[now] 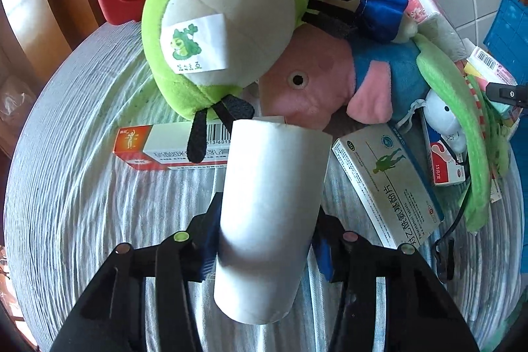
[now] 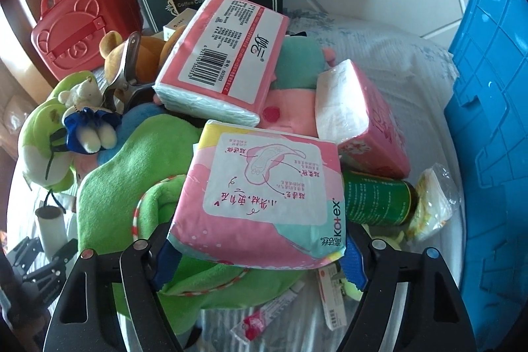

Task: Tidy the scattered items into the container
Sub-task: 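Grasp the white paper roll with the left tool while the right tool grasps the pink Kotex pack, then carry the paper roll and Kotex pack over the blue crate with both tools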

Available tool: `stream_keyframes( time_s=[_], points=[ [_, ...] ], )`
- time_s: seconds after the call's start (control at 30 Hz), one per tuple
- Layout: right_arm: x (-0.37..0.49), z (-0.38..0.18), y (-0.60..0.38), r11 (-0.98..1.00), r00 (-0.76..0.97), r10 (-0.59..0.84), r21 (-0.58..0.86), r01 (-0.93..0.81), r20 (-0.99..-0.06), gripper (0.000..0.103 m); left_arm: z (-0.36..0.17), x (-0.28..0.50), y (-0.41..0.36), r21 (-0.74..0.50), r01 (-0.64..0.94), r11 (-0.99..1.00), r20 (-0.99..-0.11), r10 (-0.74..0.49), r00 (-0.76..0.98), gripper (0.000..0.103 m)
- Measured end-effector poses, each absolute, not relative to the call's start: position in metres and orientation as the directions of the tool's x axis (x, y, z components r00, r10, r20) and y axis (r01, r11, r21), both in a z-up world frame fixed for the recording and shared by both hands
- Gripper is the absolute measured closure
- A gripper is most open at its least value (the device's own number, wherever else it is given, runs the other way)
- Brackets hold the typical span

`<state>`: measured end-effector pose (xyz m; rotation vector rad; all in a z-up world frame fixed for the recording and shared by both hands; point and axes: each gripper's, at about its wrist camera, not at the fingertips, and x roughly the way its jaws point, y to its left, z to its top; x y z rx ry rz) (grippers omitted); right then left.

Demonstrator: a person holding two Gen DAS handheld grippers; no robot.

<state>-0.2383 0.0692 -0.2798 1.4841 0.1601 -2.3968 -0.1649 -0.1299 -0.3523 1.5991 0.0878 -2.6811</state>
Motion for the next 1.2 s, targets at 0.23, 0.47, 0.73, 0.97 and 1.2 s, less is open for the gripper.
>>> stream_keyframes(
  time_s=[0.23, 0.47, 0.73, 0.97, 1.2],
  points=[
    [-0.209, -0.249, 0.07, -0.94, -0.428, -0.226, 0.081, 0.331, -0.875, 0.024, -0.316, -0.147, -0.14, -0.065, 0.037, -0.997, -0.861, 0.037, -0.508, 0.056],
    [-0.165, -0.196, 0.074, -0.94, -0.462, -0.246, 0.094, 0.328, -0.852, 0.024, -0.266, -0.133, -0.136, -0.092, -0.001, -0.996, -0.83, 0.077, -0.553, 0.056],
    [-0.099, -0.124, 0.087, -0.94, -0.527, -0.274, 0.107, 0.324, -0.805, 0.024, -0.192, -0.113, -0.134, -0.122, -0.104, -0.987, -0.777, 0.16, -0.609, 0.056],
    [-0.057, -0.064, 0.122, -0.937, -0.586, -0.311, 0.137, 0.322, -0.748, 0.024, -0.129, -0.1, -0.108, -0.126, -0.172, -0.977, -0.723, 0.209, -0.659, 0.056],
    [-0.042, -0.012, 0.182, -0.928, -0.643, -0.347, 0.153, 0.339, -0.682, 0.024, -0.075, -0.096, -0.051, -0.106, -0.208, -0.972, -0.665, 0.225, -0.712, 0.056]
  ],
)
